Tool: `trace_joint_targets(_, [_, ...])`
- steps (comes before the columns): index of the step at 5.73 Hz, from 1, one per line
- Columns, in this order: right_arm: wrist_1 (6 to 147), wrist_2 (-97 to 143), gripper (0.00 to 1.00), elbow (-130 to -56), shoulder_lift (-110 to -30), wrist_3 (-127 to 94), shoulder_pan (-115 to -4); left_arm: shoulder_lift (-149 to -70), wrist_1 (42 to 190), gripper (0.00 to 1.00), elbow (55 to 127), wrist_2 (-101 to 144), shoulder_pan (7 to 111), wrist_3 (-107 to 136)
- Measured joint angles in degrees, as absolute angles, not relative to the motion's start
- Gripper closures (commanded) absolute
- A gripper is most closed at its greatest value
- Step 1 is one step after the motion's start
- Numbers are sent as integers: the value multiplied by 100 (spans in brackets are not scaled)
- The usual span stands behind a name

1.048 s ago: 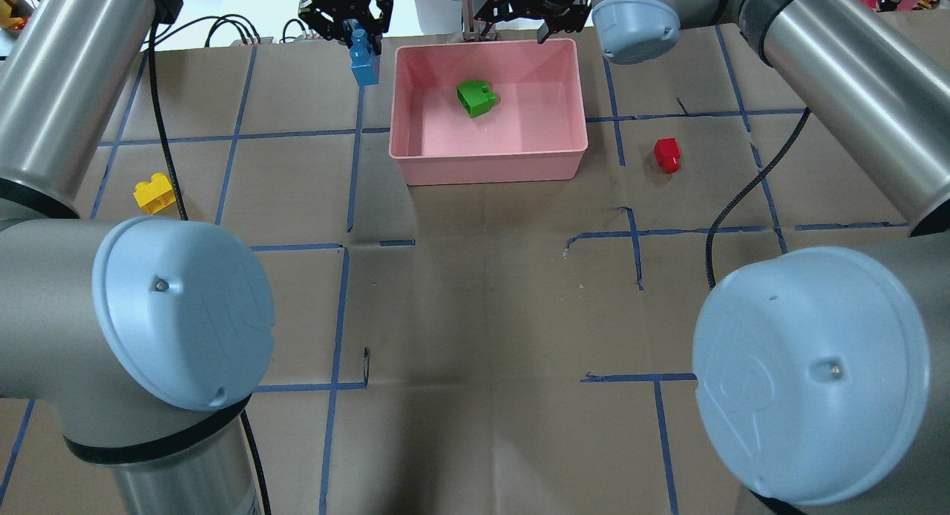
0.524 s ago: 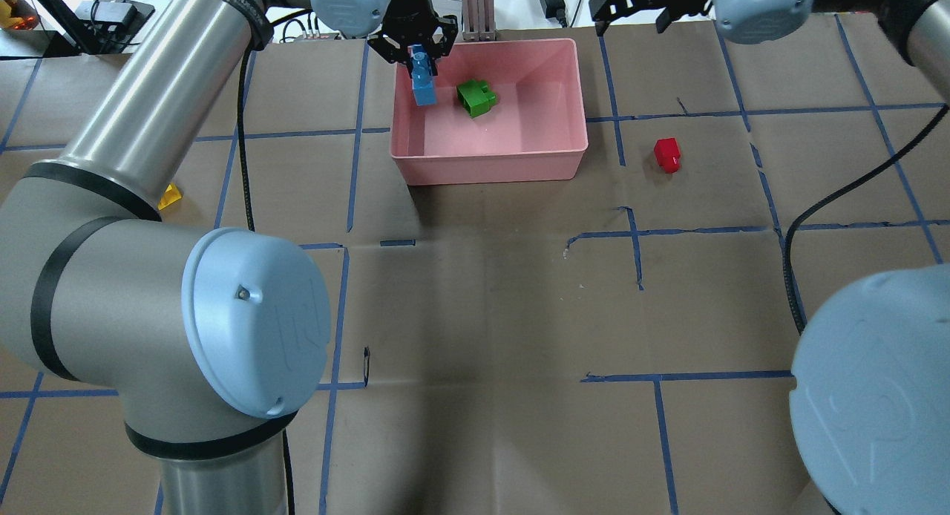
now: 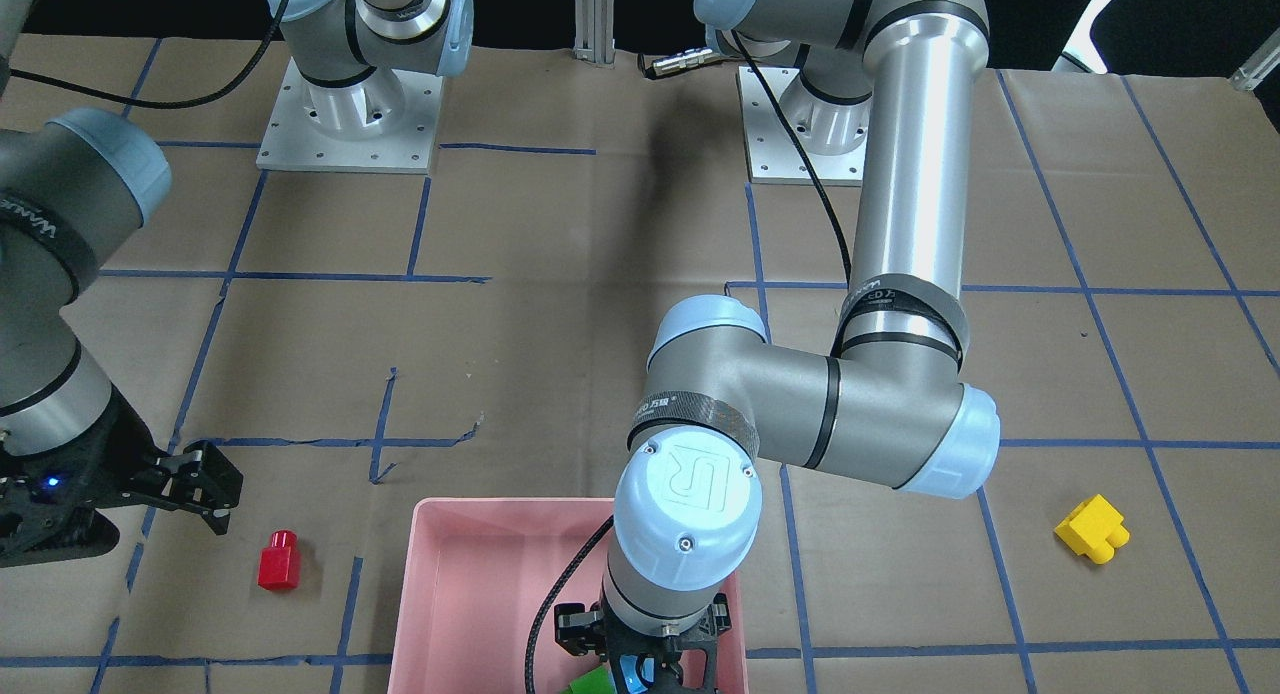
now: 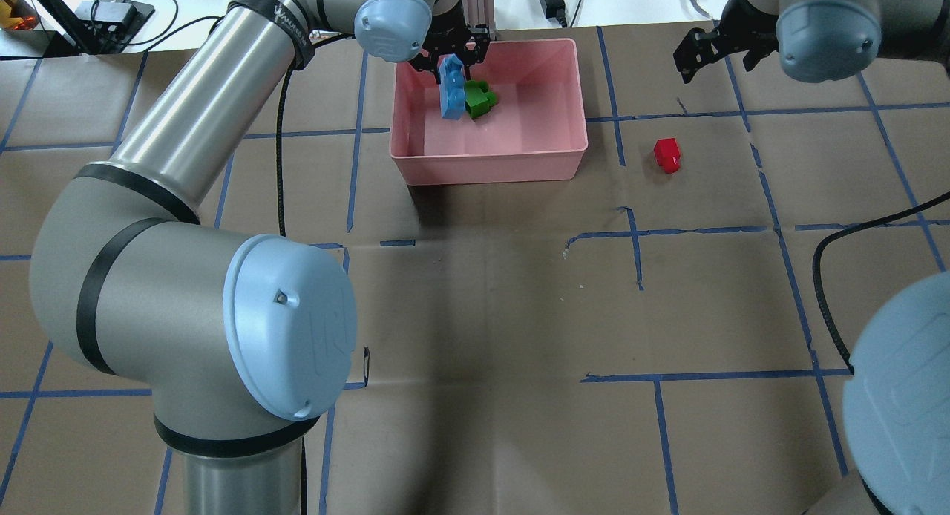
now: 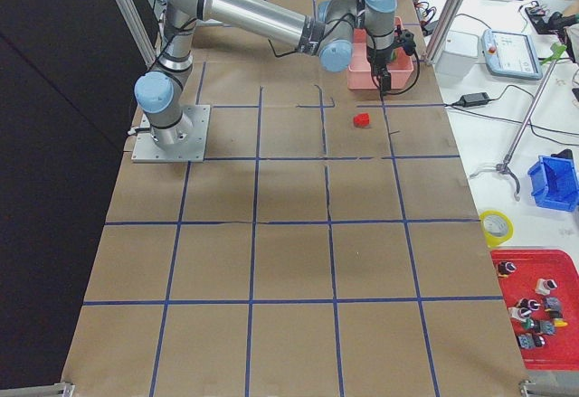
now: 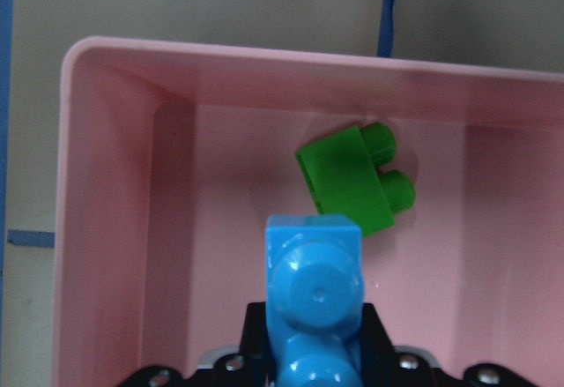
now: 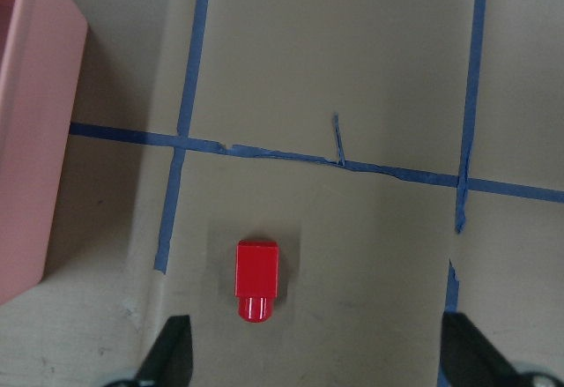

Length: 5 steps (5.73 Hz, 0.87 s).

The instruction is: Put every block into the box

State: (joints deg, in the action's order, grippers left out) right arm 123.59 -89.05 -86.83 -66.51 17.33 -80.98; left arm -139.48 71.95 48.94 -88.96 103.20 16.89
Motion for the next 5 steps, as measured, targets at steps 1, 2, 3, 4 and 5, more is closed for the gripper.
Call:
trace_joint_targets(1, [12788, -8925, 0, -9064, -6562, 1572, -8101, -13877, 7109, 0, 4898, -8904, 10290, 1671])
trace_joint_targets(2, [13015, -8943, 1, -9243, -6395, 1255, -8123, -13700, 7202, 0, 4907, -8890, 10114, 1597])
trace_joint_targets(3, [13307, -8960, 1, -9320, -6149, 1053, -8181, -13435, 7443, 0, 4964, -8861, 9759, 1343])
trace_joint_targets(4, [13634, -8976, 1, -9377, -5884, 919, -8287, -13123, 7642, 0, 5145, -8847, 9318, 913])
trace_joint_targets(5, [13795, -8962, 1, -9412, -5726, 785, -8365, -12846, 7708, 0, 5424, -8838, 8873, 486])
